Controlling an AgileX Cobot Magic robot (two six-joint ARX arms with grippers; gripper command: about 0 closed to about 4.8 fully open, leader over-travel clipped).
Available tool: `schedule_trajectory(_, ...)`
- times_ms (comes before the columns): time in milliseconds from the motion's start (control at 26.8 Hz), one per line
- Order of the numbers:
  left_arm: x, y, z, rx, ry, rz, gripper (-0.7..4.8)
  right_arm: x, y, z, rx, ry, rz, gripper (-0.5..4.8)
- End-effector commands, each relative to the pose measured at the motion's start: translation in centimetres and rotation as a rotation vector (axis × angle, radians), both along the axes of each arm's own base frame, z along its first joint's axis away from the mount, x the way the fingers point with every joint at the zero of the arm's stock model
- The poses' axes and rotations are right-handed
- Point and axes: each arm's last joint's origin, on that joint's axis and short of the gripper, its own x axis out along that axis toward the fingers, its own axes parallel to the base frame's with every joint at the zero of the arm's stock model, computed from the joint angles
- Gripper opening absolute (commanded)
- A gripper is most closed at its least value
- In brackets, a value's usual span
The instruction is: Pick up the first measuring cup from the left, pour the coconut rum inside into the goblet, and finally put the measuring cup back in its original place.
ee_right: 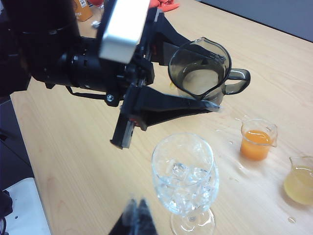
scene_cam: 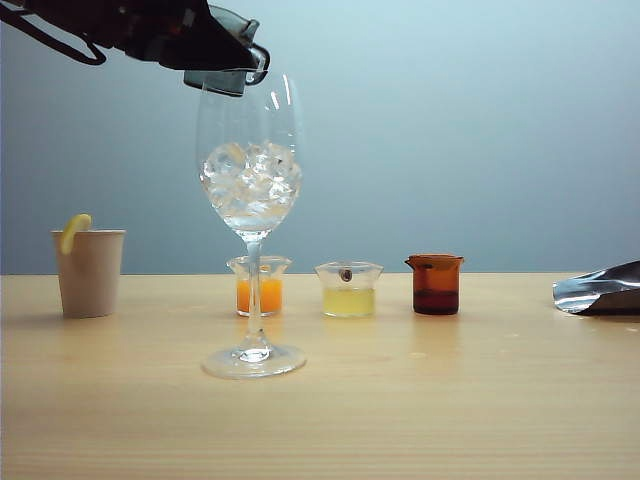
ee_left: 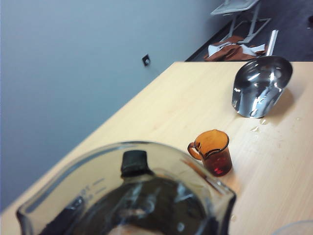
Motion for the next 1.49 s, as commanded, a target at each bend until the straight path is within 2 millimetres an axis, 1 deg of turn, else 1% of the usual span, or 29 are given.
schedule_trajectory(37, -0.18, -0.04, 0.56, 0.027, -0.087, -0.045, 1.78, -0.05, -0.08, 0.43, 0.018, -0.014, -0.003, -0.09)
schedule_trajectory(149, -0.18, -0.05, 0.58, 0.035, -0.099, -0.046, 1.78, -0.05, -0.08, 0.43, 0.018, -0.014, -0.004, -0.09)
schedule_trajectory(336, -0.2, -0.06, 0.58, 0.095, -0.171, -0.064, 1.78, -0.05, -0.08, 0.43, 0.018, -0.015, -0.003, -0.09)
schedule_trajectory(672, -0.21, -0.06, 0.57, 0.142, -0.226, -0.072, 1.78, -0.05, -0.08, 0.43, 0.016, -0.017, -0.004, -0.09)
schedule_trajectory(859, -0.21, -0.06, 0.57, 0.15, -0.236, -0.074, 1.77, -0.04, -0.08, 0.43, 0.016, -0.018, -0.005, -0.09)
schedule_trajectory(1493, -0.75, -0.13, 1.11, 0.221, -0.359, -0.112, 1.73, -0.03, -0.07, 0.39, 0.015, -0.016, -0.005, -0.09)
